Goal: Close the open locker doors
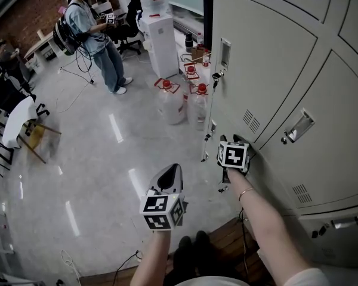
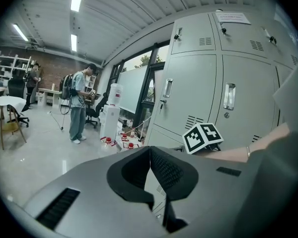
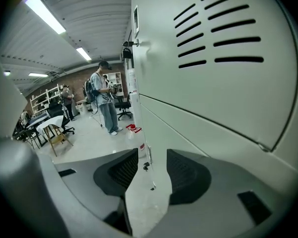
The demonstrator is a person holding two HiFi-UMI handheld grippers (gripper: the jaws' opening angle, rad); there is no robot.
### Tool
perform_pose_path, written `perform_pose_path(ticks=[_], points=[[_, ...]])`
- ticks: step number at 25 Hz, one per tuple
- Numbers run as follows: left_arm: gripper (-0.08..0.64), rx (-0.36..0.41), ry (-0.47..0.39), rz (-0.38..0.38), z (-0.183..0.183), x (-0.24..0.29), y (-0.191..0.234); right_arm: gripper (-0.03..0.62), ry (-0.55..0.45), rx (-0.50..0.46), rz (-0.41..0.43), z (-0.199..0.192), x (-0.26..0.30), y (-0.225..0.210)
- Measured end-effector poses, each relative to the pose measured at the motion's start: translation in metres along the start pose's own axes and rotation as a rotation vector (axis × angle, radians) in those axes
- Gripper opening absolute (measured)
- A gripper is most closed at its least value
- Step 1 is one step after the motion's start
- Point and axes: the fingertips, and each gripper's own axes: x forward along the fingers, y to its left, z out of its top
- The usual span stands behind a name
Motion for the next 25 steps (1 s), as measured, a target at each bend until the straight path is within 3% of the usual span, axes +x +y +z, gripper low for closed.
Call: perform_pose_path(ticks=[6, 13, 25], points=[[0.021, 0.005, 0.009, 0.008, -0.002, 0.001, 0.002, 0.170, -0.006, 0.026, 0.024, 0.005, 0.002, 0.001], [0.021, 0.009, 0.000, 0.015, 0.004, -0.007, 0.006, 0.162, -0.035, -0.013, 0.046, 0.011, -0.012, 0.006], [0.021, 0.039, 0.005, -0.019, 0.004, -0.020, -0.004, 0.135, -0.139, -0.121, 0.272, -0.003, -0.109, 0.079]])
